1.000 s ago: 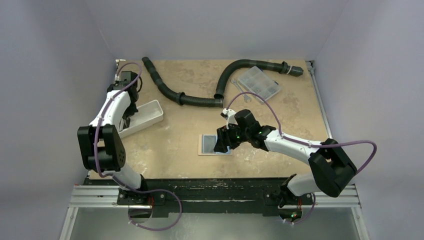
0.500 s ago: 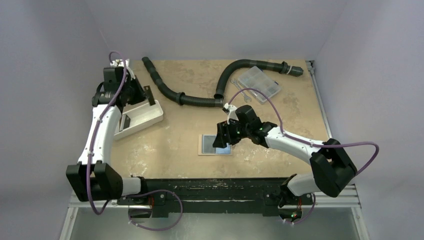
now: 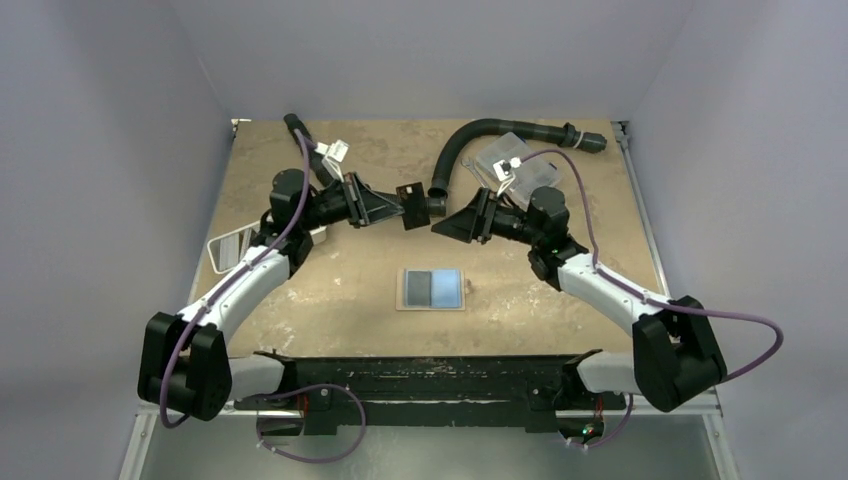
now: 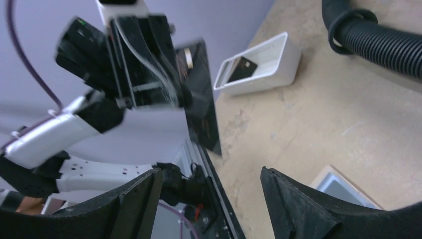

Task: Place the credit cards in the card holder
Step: Pick up the credit card from the storage box, then insert the credit card into the card holder.

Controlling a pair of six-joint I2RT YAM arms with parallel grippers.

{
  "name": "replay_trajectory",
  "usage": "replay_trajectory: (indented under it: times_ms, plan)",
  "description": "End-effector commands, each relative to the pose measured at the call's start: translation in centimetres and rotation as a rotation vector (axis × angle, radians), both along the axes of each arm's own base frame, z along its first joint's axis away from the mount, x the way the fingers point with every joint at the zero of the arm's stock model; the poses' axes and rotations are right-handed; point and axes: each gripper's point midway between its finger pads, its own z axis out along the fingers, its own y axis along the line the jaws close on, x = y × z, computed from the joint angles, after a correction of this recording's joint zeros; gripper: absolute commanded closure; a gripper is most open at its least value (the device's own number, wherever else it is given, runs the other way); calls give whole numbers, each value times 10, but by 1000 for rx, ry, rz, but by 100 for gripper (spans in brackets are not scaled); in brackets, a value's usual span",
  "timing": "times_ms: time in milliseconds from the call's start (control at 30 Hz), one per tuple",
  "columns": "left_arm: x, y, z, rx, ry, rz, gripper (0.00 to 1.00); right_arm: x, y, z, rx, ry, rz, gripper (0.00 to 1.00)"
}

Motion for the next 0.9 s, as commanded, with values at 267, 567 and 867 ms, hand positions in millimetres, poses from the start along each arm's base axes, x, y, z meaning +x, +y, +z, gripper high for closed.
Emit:
replay_trajectory:
  times_ms: [267, 567, 867]
  plan:
    - [-47, -54, 3, -84, -52, -242, 100, -8, -15, 40, 188, -18, 52, 45]
    - [-22, -39, -79, 257, 155, -117, 69, -9, -33, -28, -24, 112, -53, 100]
    - [-31, -48, -158, 337, 357, -141, 87, -47, -58, -135, -455, 332, 134, 100]
